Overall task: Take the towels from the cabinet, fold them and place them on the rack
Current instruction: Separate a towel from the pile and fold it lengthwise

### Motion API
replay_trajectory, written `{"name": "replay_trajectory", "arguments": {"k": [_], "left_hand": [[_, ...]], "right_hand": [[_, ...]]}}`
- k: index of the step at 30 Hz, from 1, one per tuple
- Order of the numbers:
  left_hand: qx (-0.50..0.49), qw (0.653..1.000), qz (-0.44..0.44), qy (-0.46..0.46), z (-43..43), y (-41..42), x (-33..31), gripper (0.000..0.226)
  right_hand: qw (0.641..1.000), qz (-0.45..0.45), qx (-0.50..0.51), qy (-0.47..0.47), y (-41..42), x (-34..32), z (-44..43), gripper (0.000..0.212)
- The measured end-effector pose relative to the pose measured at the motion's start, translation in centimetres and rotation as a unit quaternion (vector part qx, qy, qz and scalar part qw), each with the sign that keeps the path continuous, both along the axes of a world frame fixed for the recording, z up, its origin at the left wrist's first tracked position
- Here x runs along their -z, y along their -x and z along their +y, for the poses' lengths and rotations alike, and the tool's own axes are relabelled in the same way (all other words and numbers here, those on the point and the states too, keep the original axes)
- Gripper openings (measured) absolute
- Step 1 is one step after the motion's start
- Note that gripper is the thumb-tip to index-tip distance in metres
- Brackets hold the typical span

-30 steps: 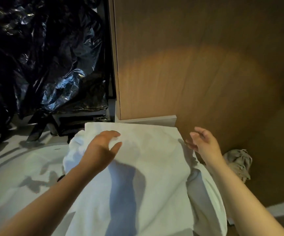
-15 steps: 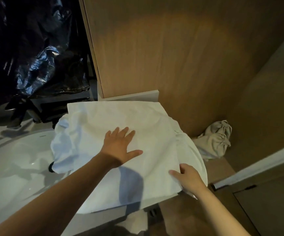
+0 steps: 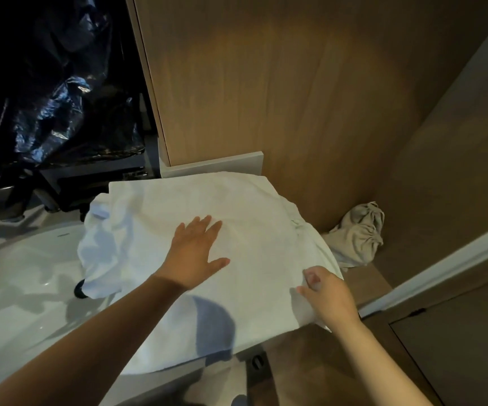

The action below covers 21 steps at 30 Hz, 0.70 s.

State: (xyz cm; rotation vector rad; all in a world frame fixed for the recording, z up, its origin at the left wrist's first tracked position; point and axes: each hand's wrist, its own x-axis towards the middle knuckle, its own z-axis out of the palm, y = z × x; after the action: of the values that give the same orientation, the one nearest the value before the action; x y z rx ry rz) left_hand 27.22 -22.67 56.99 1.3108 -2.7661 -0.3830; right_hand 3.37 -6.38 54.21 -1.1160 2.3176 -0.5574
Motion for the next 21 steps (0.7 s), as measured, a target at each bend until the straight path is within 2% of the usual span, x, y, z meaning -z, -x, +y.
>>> {"name": "replay_trajectory", "arguments": {"k": [3,8,12,16,21], "left_hand": [[-0.038,0.994,0.105,0.005,-0.3,-1.3,-1.8,0.059],[-0.1,0.984,0.144,0.009,-3.6,-3.7,-4.8,0.041],[-0.127,0.985,0.113,0.012,-7.1,-4.6,-5.6,0.044],[-0.166,0.984,0.059,-0.004,-10.4,-4.6,-5.3,0.054],[-0.183,0.983,0.013,-0.021,-13.4,-4.1,-3.8,0.057]], "right_hand": [[0.996,0.02,-0.034,0.078,-0.2,-2.4,-3.0,0.02],[0.979,0.066,-0.133,0.138,-0.6,-6.6,-11.1,0.016],[0.963,0.114,-0.2,0.141,-1.3,-8.9,-16.9,0.02],[0.944,0.151,-0.276,0.095,-1.7,-9.3,-21.4,0.026],[0.949,0.111,-0.291,0.056,-2.1,-8.1,-25.3,0.031]]}}
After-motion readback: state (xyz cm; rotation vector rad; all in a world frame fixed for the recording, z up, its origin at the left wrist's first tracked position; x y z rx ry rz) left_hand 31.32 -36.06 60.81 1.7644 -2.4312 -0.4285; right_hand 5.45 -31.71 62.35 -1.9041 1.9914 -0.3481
